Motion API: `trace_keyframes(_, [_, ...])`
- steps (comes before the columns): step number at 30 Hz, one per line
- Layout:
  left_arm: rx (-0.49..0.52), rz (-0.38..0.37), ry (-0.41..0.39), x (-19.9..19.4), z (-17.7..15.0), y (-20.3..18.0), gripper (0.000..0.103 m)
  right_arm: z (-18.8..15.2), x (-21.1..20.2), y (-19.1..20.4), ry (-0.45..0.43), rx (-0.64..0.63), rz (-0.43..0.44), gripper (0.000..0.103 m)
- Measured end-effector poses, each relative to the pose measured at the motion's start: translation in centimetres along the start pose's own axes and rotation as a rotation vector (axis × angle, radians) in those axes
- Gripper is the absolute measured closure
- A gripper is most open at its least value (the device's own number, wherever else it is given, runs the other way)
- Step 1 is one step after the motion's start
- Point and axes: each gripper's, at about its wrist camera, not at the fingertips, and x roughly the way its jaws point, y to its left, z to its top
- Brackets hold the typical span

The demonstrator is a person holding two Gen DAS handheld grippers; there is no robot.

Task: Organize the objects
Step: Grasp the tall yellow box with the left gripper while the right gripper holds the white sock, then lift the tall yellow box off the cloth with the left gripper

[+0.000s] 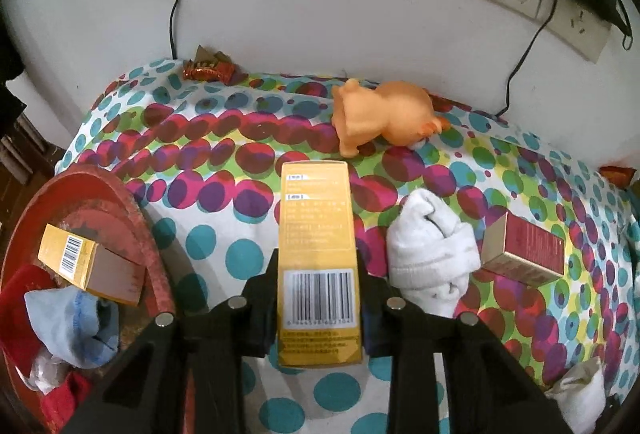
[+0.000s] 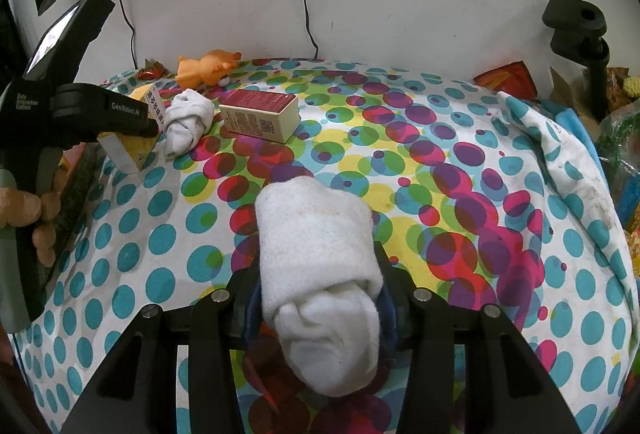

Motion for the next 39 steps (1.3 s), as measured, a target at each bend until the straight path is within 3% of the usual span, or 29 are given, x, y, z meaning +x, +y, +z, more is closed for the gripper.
trace_keyframes(16, [0.083,-0.02,-0.071,-2.1,-3.0,-0.7,0.073,-0.4,-0.8,-1.6,0.002,-0.014,0.001,0.058])
trace_keyframes(30, [0.133,-0.049,-0.065,-3.5,-5.9,0.0,0.073,-0.4,-0.7,-1.6,0.004,-0.026,0.003,0.058])
trace_keyframes(39, [0.228,-0.063,-0.094,-5.7,-8.0,-0.7,0.073,-0.4,-0.9,-2.1,0.006,-0.039,0.002,0.058])
